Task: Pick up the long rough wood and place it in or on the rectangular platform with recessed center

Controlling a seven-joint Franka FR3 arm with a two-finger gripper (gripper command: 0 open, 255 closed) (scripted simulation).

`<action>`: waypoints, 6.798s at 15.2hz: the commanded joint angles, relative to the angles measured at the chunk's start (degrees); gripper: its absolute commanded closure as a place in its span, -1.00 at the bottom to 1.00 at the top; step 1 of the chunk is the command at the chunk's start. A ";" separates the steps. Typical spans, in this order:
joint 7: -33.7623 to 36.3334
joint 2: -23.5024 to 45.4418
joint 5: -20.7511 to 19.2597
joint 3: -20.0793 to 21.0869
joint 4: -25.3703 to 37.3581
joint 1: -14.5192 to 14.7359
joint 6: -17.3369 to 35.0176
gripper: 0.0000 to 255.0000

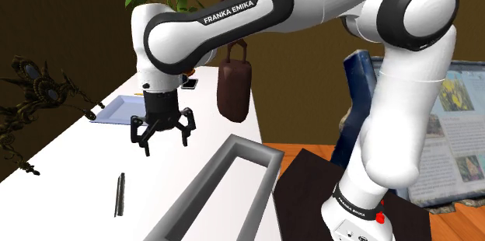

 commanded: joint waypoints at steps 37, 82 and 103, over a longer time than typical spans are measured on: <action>22.25 20.88 -17.53 -4.00 18.60 16.40 3.70 -1.00; 26.16 16.68 -20.95 -4.89 22.11 19.72 -3.57 1.00; 23.73 -9.64 -11.53 -2.91 -3.43 16.79 -2.53 1.00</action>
